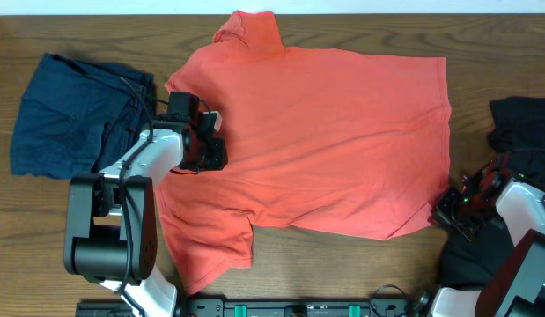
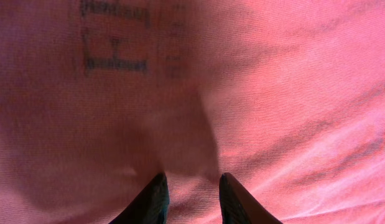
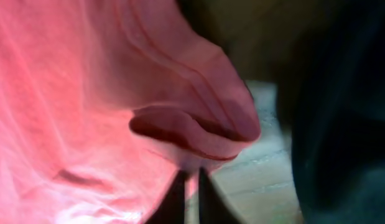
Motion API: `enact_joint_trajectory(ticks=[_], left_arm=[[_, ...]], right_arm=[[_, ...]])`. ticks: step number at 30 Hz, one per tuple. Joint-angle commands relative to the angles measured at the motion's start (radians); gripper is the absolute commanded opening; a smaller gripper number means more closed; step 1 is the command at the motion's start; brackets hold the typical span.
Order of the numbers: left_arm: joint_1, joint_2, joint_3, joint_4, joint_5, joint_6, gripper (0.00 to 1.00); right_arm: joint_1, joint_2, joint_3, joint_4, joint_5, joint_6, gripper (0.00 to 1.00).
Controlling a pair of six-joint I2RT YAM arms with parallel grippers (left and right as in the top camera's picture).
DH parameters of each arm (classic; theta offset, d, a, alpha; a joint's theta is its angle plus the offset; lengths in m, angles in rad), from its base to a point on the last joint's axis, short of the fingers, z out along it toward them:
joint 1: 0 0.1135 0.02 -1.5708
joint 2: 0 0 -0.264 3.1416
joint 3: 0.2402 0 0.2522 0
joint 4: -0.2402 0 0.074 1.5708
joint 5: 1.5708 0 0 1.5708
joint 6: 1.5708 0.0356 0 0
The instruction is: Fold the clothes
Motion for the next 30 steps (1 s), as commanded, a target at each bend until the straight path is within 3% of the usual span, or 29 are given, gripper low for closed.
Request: enact_joint_trajectory(ticks=[1, 9, 10, 11, 12, 14, 18, 26, 30], left_arm=[[0.001, 0.024, -0.006, -0.003, 0.005, 0.014, 0.3], [0.001, 0.024, -0.006, 0.0, 0.005, 0.014, 0.3], [0.001, 0.024, -0.006, 0.002, 0.005, 0.014, 0.3], [0.001, 0.024, -0.006, 0.004, 0.005, 0.014, 0.3], [0.001, 0.024, -0.006, 0.006, 0.005, 0.014, 0.3], [0.001, 0.024, -0.006, 0.01, 0.005, 0.014, 0.3], [0.001, 0.024, -0.006, 0.011, 0.005, 0.014, 0.3], [0.001, 0.024, -0.006, 0.011, 0.006, 0.014, 0.3], [0.001, 0.024, -0.006, 0.011, 0.006, 0.014, 0.3]], right_arm=[[-0.019, -0.009, 0.013, -0.033, 0.011, 0.004, 0.01], [-0.05, -0.069, 0.105, -0.236, 0.097, 0.03, 0.01], [-0.05, -0.074, 0.105, -0.235, 0.095, 0.03, 0.06], [-0.048, -0.074, 0.104, -0.229, 0.087, 0.029, 0.29], [-0.045, -0.074, 0.102, -0.218, 0.081, 0.025, 0.45], [-0.035, -0.074, 0.086, -0.177, 0.078, 0.018, 0.52], [-0.016, -0.074, 0.027, -0.053, 0.051, 0.028, 0.54], [-0.009, -0.073, -0.098, 0.114, -0.038, 0.108, 0.45], [-0.009, -0.073, -0.113, 0.135, -0.037, 0.108, 0.33]])
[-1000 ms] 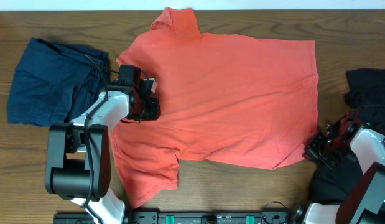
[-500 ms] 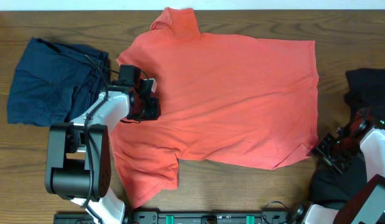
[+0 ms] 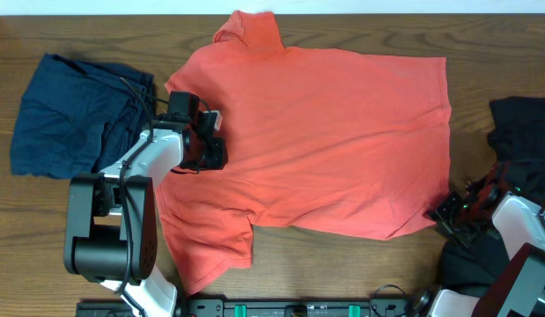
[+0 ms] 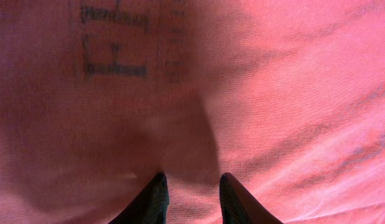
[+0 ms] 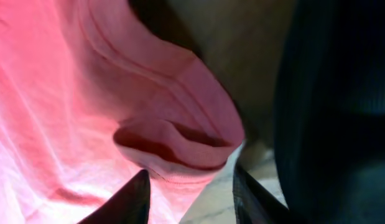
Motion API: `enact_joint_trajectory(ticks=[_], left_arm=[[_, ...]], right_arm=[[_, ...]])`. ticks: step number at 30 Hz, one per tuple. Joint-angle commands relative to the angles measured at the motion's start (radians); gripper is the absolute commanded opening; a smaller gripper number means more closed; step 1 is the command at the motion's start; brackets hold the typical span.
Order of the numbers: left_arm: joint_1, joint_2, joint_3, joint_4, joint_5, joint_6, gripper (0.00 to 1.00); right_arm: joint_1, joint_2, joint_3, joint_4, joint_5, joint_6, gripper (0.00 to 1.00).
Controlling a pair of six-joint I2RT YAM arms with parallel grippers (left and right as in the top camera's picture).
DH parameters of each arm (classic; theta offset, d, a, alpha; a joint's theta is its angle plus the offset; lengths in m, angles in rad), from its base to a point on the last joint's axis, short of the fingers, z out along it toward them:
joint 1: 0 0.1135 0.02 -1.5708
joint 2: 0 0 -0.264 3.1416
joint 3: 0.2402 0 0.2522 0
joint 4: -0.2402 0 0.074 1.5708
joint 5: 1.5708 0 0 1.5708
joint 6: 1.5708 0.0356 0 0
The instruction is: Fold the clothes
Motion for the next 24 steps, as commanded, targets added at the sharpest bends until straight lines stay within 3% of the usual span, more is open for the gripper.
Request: enact_joint_trajectory(ticks=[1, 4, 8, 17, 24], left_arm=[[0.001, 0.023, -0.006, 0.001, 0.006, 0.014, 0.3], [0.001, 0.023, -0.006, 0.001, 0.006, 0.014, 0.3], [0.001, 0.023, -0.006, 0.001, 0.006, 0.014, 0.3], [0.001, 0.023, -0.006, 0.002, 0.005, 0.014, 0.3], [0.001, 0.023, -0.006, 0.004, 0.005, 0.014, 0.3]], right_arm=[[0.01, -0.006, -0.015, 0.013, -0.023, 0.022, 0.3], [0.008, -0.006, -0.013, 0.033, -0.022, 0.022, 0.21], [0.005, -0.007, 0.006, 0.017, -0.014, 0.021, 0.01], [-0.023, -0.019, 0.227, -0.357, 0.074, -0.072, 0.01], [-0.023, -0.019, 0.253, -0.429, 0.206, -0.06, 0.01]])
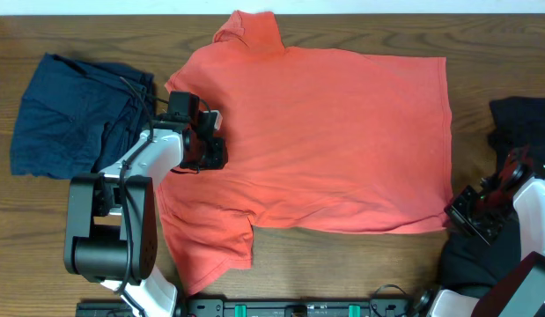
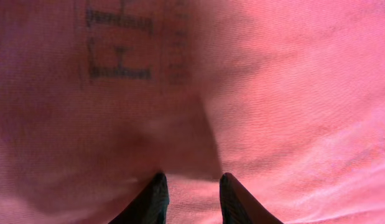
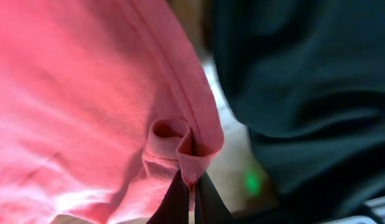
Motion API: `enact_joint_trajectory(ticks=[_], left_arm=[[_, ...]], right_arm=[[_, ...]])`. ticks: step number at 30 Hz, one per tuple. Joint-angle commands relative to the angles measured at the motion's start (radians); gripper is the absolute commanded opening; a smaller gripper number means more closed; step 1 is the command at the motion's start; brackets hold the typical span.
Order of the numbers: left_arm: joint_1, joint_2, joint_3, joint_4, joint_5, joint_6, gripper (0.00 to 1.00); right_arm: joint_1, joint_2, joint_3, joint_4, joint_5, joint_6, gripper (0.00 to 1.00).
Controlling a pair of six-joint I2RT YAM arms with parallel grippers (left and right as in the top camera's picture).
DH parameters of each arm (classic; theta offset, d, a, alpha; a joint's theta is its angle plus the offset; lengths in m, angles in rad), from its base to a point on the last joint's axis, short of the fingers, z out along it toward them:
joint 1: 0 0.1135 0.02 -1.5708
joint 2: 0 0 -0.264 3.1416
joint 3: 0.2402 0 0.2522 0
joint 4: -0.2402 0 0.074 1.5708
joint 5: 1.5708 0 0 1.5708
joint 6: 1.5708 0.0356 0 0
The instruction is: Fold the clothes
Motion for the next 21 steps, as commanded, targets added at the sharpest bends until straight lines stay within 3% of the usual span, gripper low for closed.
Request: enact_joint_trajectory(ticks=[1, 6, 9, 14, 20, 21], left_arm=[[0.001, 0.023, -0.006, 0.0, 0.006, 0.014, 0.3], [0.001, 0.023, -0.006, 0.0, 0.006, 0.014, 0.3], [0.001, 0.023, -0.006, 0.001, 0.006, 0.014, 0.3], [0.001, 0.023, -0.006, 0.001, 0.006, 0.014, 0.3], [0.001, 0.021, -0.005, -0.005, 0.007, 0.014, 0.31], [0.001, 0.018, -0.005, -0.011, 0.007, 0.014, 0.31]], right_arm=[[-0.008, -0.011, 0.011, -0.003, 0.088, -0.01, 0.06], [-0.01, -0.011, 0.011, 0.005, 0.129, 0.004, 0.2], [-0.009, -0.011, 0.011, 0.013, 0.128, 0.012, 0.24], [-0.009, -0.011, 0.011, 0.048, 0.05, 0.011, 0.41], [0.0, -0.011, -0.002, 0.122, -0.006, 0.014, 0.43], [0.0, -0.011, -0.008, 0.158, -0.017, 0.023, 0.38]])
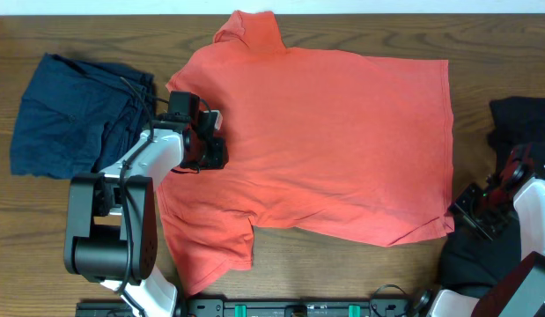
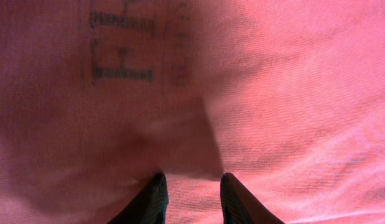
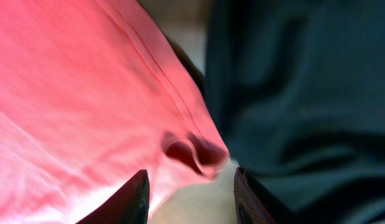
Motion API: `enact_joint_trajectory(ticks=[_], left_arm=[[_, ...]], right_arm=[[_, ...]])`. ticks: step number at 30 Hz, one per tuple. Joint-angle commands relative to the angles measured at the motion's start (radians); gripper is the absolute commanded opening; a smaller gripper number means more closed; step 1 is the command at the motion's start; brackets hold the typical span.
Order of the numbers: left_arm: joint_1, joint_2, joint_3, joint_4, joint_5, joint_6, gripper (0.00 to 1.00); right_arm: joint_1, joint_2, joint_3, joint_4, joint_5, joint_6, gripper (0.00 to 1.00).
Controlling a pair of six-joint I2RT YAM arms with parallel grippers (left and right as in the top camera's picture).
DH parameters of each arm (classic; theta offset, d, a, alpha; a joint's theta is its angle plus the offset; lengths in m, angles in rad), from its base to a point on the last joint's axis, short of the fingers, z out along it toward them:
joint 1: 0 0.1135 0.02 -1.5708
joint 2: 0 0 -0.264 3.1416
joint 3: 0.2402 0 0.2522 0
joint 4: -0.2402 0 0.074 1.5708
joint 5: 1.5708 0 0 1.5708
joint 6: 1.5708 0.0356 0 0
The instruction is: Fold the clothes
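Observation:
A coral polo shirt [image 1: 334,132] lies spread out on the wooden table, collar toward the far edge. My left gripper [image 1: 210,150] rests on the shirt's left side by the sleeve. In the left wrist view this gripper [image 2: 191,190] has its fingers apart on the cloth, and a label shows faintly through the fabric. My right gripper [image 1: 466,210] sits at the shirt's lower right hem corner [image 1: 444,227]. In the right wrist view it [image 3: 192,193] stands open, and the puckered hem corner [image 3: 195,152] lies just ahead of its fingers, untouched.
A dark blue garment [image 1: 74,114] lies crumpled at the left of the table. A black garment [image 1: 523,123] is at the right edge, right beside my right gripper and filling the right of its view [image 3: 304,93]. Bare wood [image 1: 342,264] shows in front of the shirt.
My right gripper was shut on the shirt's lower right hem corner. It has opened and let the corner go, which now lies on the table. The left gripper has not moved.
My right gripper was first shut at the bunched lower right hem corner, then open around it, then shut on it farther right with the hem drawn out. Now it is open and the hem lies straighter. My left gripper stayed on the shirt throughout.

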Motion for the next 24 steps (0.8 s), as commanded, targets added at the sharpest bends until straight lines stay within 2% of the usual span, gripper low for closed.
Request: enact_joint_trajectory(ticks=[1, 3, 4, 5, 6, 8, 9, 10, 12, 15, 19, 24], left_arm=[[0.001, 0.013, -0.003, -0.016, 0.006, 0.013, 0.31], [0.001, -0.004, -0.002, -0.024, 0.01, 0.013, 0.31], [0.001, -0.017, 0.001, -0.029, 0.018, 0.014, 0.31], [0.001, -0.029, 0.004, -0.037, 0.026, 0.014, 0.31], [0.001, -0.044, 0.006, -0.043, 0.037, 0.014, 0.31], [0.0, -0.081, 0.008, -0.05, 0.055, 0.013, 0.31], [0.0, -0.102, 0.008, -0.055, 0.059, 0.013, 0.32], [0.0, -0.123, 0.008, -0.06, 0.059, 0.014, 0.39], [0.0, -0.154, 0.008, -0.069, 0.058, 0.014, 0.46], [0.0, -0.175, 0.008, -0.072, 0.058, 0.014, 0.49], [0.0, -0.174, 0.008, -0.092, 0.058, 0.014, 0.49], [0.0, -0.174, 0.008, -0.111, -0.011, 0.026, 0.63]], right_arm=[[0.004, -0.011, -0.014, 0.066, -0.056, 0.014, 0.35], [0.006, -0.011, -0.041, 0.114, -0.119, 0.014, 0.25], [0.009, -0.011, -0.057, 0.125, -0.153, 0.01, 0.25], [0.013, -0.011, -0.074, 0.134, -0.177, -0.002, 0.26], [0.018, -0.011, -0.089, 0.143, -0.18, -0.01, 0.31], [0.028, -0.011, -0.12, 0.175, -0.179, -0.021, 0.5], [0.032, -0.011, -0.136, 0.202, -0.18, -0.02, 0.5], [0.034, -0.011, -0.148, 0.235, -0.18, -0.02, 0.49], [0.034, -0.011, -0.159, 0.306, -0.185, -0.02, 0.45], [0.034, -0.011, -0.154, 0.414, -0.271, -0.075, 0.34], [0.033, -0.011, -0.113, 0.449, -0.339, -0.057, 0.39], [0.033, -0.011, -0.038, 0.413, -0.296, -0.057, 0.48]])
